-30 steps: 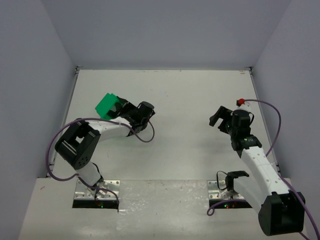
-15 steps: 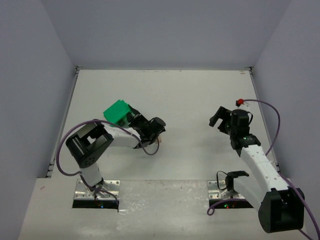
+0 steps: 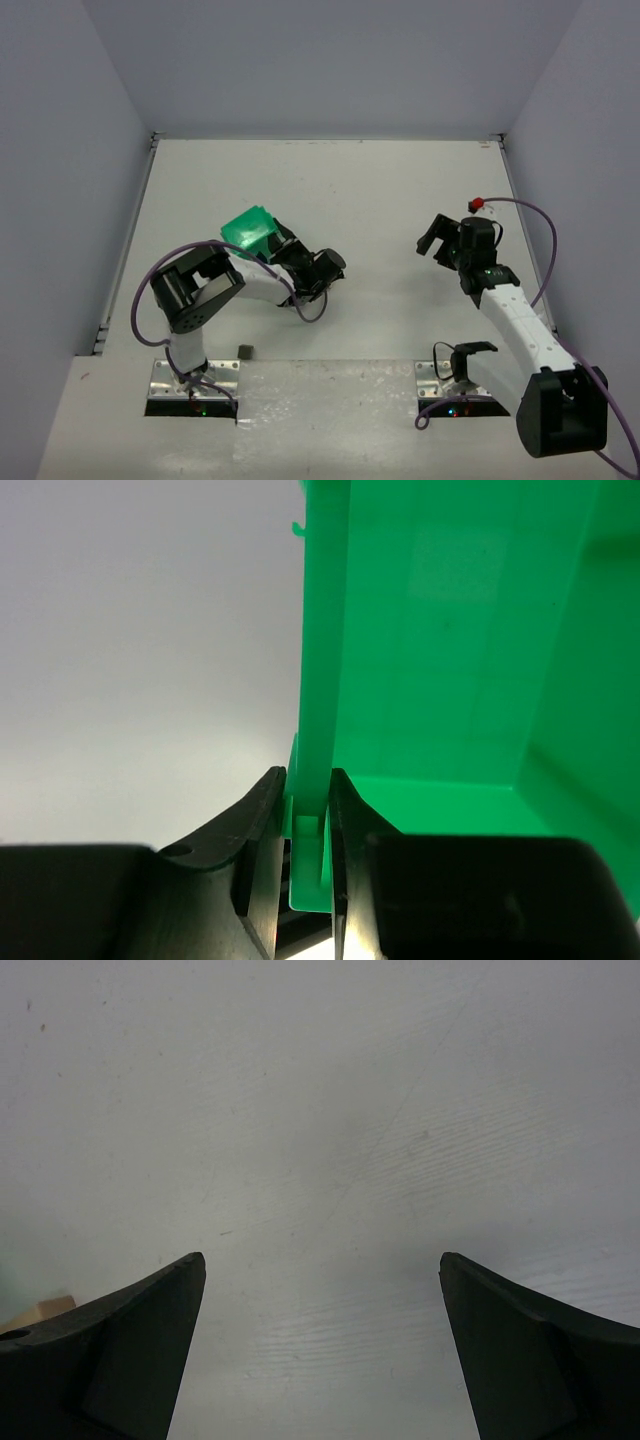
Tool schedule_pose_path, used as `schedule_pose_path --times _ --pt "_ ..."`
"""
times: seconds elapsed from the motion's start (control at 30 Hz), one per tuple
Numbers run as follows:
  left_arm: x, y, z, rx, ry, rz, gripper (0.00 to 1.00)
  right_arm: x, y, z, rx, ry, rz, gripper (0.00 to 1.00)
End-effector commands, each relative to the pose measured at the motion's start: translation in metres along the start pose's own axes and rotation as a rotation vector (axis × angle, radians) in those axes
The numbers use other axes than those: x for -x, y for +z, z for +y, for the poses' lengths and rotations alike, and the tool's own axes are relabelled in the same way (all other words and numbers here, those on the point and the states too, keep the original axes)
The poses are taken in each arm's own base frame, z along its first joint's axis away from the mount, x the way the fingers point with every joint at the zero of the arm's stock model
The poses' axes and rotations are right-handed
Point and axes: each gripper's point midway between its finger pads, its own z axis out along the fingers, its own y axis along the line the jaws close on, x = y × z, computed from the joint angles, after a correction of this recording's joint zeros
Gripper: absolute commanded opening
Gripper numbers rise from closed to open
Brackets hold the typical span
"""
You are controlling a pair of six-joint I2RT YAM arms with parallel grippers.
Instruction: Build the wood block tower
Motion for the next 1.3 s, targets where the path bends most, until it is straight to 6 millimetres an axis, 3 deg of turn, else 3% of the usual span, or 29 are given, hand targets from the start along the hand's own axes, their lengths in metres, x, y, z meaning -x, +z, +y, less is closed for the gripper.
schedule_pose_path --times 0.0,0.23,0.3,0.43,0.53,0.7,0.97,1.13,1.27 --pt "0.014 0.001 0.012 0.026 -0.011 -0.096 0.00 0.022 -0.006 0.015 0.060 0.017 -0.078 0.99" --pt "-0.017 0.019 0.037 0.026 -0.238 -0.115 0.00 0.022 -0.006 0.016 0.067 0.016 -0.075 0.99" --pt "-0.037 0.026 0.056 0.030 -0.406 -0.131 0.00 0.021 -0.006 0.016 0.068 0.016 -0.074 0.99" --pt "-0.067 0.052 0.072 -0.013 -0.650 -0.172 0.00 0.022 -0.005 0.016 0.062 0.015 -0.072 0.99" --pt "-0.080 0.076 0.070 -0.079 -0.815 -0.220 0.00 0.022 -0.005 0.016 0.061 0.014 -0.071 0.99" --pt "-0.073 0.103 0.064 -0.216 -1.033 -0.459 0.00 0.021 -0.005 0.015 0.058 0.013 -0.070 0.99" --pt "-0.121 0.146 0.079 -0.294 -1.746 -0.834 0.00 0.020 0.000 0.017 0.064 0.012 -0.058 0.99" --pt "-0.134 0.147 0.089 -0.300 -2.055 -0.898 0.00 0.016 0.001 0.016 0.061 0.019 -0.039 0.99" --pt "-0.143 0.175 0.075 -0.353 -2.294 -0.839 0.00 0.015 0.001 0.015 0.055 0.021 -0.034 0.99"
